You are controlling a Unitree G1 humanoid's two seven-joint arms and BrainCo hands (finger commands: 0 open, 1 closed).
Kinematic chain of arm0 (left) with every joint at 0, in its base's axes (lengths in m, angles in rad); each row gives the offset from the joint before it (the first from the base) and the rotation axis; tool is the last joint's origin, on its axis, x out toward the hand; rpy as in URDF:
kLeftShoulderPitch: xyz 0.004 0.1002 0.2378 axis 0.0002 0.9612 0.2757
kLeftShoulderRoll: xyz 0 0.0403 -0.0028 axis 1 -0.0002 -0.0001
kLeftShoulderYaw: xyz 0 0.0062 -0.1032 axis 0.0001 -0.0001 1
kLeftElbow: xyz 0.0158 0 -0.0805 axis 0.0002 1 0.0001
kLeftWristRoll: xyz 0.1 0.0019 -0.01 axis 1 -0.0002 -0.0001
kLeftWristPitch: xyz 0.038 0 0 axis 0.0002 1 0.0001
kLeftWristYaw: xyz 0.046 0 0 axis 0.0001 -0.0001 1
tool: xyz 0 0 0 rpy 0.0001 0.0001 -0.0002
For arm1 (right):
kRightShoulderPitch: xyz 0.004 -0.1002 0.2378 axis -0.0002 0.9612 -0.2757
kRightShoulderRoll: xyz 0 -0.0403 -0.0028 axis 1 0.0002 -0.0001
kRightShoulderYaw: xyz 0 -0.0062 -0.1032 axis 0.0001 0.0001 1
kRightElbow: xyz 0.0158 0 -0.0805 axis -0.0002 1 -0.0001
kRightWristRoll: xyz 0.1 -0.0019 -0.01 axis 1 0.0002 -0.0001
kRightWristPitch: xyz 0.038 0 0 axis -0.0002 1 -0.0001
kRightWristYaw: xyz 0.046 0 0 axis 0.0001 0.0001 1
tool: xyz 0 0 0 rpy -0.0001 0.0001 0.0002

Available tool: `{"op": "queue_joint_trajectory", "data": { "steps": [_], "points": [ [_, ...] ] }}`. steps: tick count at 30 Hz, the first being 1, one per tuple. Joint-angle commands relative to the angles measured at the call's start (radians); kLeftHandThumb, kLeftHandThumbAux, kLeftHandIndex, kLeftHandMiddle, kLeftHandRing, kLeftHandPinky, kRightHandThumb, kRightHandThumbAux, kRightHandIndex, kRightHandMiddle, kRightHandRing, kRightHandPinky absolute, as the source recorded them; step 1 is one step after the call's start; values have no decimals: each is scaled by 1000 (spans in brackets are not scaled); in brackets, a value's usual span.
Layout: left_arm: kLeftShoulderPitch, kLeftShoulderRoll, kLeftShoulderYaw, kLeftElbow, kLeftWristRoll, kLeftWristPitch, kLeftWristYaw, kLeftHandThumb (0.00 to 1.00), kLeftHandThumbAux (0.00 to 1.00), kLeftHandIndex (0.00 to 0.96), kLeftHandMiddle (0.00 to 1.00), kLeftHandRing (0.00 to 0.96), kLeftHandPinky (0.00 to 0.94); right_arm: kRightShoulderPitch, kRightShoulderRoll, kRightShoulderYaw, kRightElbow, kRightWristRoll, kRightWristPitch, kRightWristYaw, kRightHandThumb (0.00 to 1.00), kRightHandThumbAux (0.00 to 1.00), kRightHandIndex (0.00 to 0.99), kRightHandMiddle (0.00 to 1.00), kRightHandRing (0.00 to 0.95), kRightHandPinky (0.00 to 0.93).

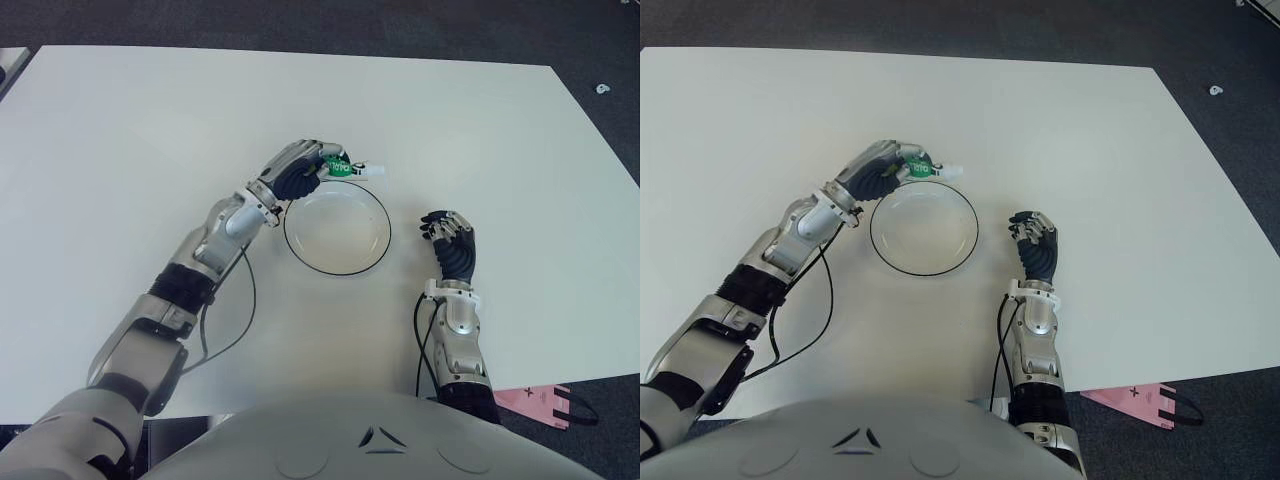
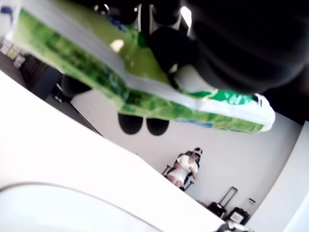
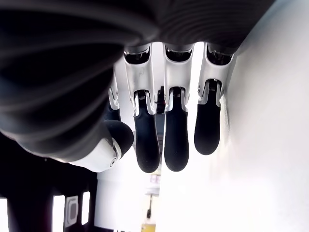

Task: Put the toothpaste on the table into the plate.

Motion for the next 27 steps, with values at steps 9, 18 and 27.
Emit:
{"op": "queue_joint_trajectory", "data": {
  "steps": [9, 18, 27],
  "points": [
    [19, -7, -48, 6, 31, 28, -91, 949, 652, 381, 503, 529, 812, 31, 13, -3, 49, 9, 37, 3, 709, 727, 428, 495, 491, 488],
    [13, -12, -85, 43, 94, 46, -76, 949, 653, 381, 501, 528, 815, 29, 14, -6, 57, 12, 22, 4, 710, 727, 428, 501, 496, 503],
    [8, -14, -103, 59, 143, 78, -69, 949, 652, 382, 503, 528, 806, 33, 18, -4, 45, 7, 34, -2, 709, 727, 429, 503, 504, 513]
  ]
}}
